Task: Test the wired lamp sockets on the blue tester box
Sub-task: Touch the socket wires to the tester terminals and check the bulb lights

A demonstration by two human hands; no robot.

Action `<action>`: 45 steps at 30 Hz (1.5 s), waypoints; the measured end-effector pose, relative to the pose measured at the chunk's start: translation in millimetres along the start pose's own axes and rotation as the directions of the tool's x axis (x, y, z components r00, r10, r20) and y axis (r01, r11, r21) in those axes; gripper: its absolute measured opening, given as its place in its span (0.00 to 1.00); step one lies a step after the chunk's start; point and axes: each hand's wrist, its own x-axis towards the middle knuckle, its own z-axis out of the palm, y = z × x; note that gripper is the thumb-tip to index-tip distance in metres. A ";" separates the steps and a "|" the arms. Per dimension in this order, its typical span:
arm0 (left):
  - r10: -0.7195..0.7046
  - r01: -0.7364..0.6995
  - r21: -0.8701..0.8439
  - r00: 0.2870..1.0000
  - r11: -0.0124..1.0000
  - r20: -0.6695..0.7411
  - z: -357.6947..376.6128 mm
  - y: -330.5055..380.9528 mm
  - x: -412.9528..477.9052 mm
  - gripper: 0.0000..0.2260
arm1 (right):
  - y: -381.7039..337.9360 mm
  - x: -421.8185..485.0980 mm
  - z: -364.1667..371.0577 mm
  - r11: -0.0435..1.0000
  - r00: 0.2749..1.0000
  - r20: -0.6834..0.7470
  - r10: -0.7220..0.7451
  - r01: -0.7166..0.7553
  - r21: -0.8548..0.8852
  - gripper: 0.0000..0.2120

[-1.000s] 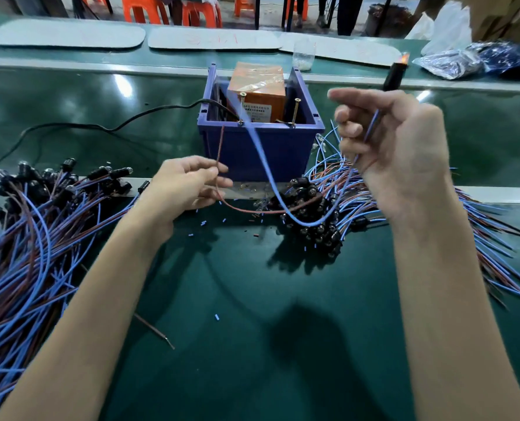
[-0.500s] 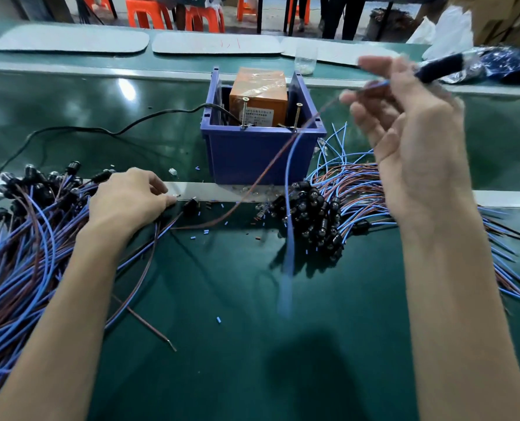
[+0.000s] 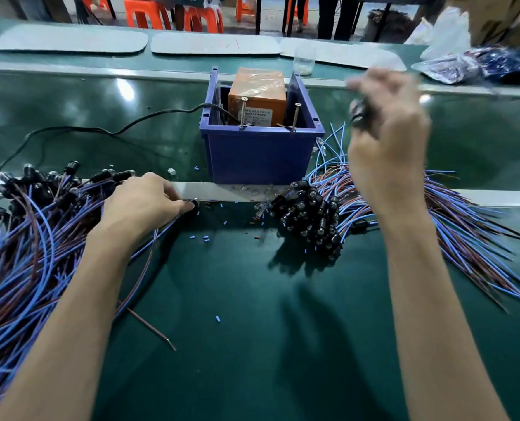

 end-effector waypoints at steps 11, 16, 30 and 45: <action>0.031 -0.031 0.008 0.999 0.999 0.040 -2.0 4.4 -3.2 0.07 | -1.8 -27.7 27.7 0.964 0.644 0.722 0.253 -0.103 -0.246 0.32; 0.123 -0.124 -0.098 0.992 0.987 -0.019 -10.6 16.0 -10.6 0.07 | -9.3 -27.1 22.9 0.985 0.891 0.427 0.155 -0.105 -0.138 0.25; 0.346 -0.471 -0.786 0.872 0.400 -0.347 -15.6 90.6 -72.2 0.06 | -55.2 -31.9 13.9 0.648 0.928 0.371 0.022 -0.296 0.701 0.04; -0.023 0.246 -0.852 0.957 -0.462 0.289 -18.4 86.4 -56.2 0.19 | -46.5 -18.3 -18.2 0.400 0.962 0.187 0.200 -0.255 0.880 0.12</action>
